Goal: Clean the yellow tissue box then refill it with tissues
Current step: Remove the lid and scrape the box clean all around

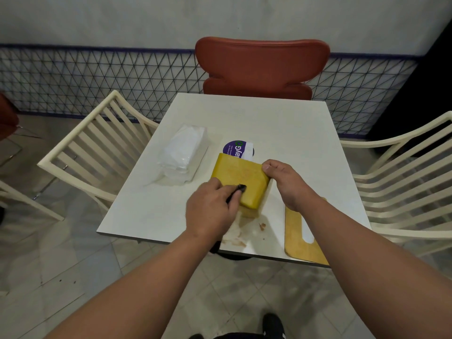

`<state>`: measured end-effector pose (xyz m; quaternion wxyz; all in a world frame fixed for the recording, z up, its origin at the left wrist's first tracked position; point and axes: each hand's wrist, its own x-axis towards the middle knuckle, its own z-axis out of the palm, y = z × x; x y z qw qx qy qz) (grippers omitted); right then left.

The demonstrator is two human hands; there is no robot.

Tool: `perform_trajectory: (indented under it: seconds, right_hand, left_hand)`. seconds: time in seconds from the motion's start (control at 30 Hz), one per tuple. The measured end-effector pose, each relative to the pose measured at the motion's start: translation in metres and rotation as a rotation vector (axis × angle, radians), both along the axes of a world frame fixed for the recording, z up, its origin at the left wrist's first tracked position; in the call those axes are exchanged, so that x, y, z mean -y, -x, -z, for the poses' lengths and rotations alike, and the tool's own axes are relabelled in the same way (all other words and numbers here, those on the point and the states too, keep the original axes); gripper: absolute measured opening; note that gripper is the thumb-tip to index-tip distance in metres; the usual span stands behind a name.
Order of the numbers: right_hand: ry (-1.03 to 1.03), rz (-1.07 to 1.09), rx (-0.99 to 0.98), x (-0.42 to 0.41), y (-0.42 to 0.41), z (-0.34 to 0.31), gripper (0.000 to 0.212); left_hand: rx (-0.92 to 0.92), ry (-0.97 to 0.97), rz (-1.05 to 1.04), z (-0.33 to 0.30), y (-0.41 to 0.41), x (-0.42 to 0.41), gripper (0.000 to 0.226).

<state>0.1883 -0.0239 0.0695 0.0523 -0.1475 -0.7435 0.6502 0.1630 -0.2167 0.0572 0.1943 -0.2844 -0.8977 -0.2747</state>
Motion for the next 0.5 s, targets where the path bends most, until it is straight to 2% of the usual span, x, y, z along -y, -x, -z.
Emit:
perform_trajectory:
  seconds: [0.1, 0.3, 0.43, 0.5]
  right_hand:
    - [0.001, -0.003, -0.008, 0.001, 0.001, 0.003, 0.029]
    - [0.033, -0.02, -0.026, 0.002, -0.001, 0.001, 0.029]
    - [0.022, -0.013, -0.013, 0.003, -0.003, 0.002, 0.028]
    - [0.013, -0.005, -0.019, 0.004, -0.002, 0.003, 0.028]
  left_hand:
    - [0.035, -0.039, -0.072, 0.001, 0.005, 0.009, 0.027]
    - [-0.025, 0.018, 0.092, 0.001, -0.015, -0.013, 0.024]
    - [0.025, -0.026, -0.072, 0.001, 0.006, 0.006, 0.024]
    - [0.031, -0.036, -0.069, 0.001, 0.003, 0.005, 0.026]
